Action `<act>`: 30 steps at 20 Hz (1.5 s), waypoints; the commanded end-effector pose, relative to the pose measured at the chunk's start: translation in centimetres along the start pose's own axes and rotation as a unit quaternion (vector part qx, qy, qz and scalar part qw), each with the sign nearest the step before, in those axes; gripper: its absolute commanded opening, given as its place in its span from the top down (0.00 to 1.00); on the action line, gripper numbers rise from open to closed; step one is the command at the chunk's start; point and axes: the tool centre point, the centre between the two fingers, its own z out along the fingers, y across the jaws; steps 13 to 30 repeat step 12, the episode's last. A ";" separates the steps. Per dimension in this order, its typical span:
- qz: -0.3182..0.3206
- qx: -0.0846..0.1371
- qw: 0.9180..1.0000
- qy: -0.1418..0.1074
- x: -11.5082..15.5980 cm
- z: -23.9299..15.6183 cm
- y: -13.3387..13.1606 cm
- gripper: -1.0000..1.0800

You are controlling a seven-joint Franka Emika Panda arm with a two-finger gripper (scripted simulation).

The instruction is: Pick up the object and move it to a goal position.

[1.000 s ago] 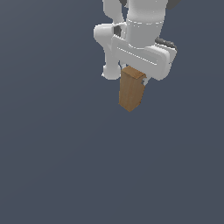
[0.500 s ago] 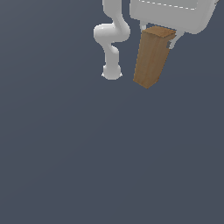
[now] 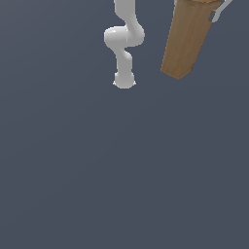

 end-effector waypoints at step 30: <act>0.000 0.004 1.000 0.002 -0.9 -2.2 -0.5 1.00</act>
